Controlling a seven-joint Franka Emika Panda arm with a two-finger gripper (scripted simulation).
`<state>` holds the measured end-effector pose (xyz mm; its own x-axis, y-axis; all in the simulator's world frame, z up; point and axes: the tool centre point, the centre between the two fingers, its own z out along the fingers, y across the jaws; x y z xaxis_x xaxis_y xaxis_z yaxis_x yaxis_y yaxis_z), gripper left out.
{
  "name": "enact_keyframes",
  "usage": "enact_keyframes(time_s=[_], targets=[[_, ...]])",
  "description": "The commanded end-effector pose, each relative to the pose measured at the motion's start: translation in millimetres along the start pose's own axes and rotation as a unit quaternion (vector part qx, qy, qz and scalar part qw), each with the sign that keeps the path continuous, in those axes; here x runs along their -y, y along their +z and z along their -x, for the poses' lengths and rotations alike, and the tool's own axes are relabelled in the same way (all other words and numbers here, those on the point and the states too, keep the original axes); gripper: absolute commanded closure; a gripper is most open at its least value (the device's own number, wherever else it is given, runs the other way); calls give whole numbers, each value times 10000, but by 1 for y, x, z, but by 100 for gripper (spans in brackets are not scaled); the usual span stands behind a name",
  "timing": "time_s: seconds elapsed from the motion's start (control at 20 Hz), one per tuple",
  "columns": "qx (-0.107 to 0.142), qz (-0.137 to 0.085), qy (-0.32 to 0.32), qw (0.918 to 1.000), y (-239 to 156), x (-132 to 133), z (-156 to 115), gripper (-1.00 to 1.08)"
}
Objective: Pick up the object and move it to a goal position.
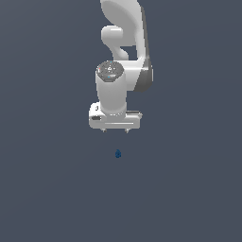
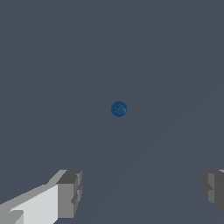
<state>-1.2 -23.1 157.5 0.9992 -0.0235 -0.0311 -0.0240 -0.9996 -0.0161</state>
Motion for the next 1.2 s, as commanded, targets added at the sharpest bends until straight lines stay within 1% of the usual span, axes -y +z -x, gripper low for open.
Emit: enact_keyframes(time_s=[0.0,0.15,0.4,0.6,0.9,1.15], targets=[[0,0,0,10000,0,0,0,-92],[-40,-14,-24,10000,-3,3,-3,-92],[-216,-80,-124,9997,-18,16,-14,-92],[-242,-94,-133,9996,-21,17,-15,-92],[-224,-66,-159,9996,-11,16,-19,-92],[-204,-18,-222,9995,10,13,-29,-92]])
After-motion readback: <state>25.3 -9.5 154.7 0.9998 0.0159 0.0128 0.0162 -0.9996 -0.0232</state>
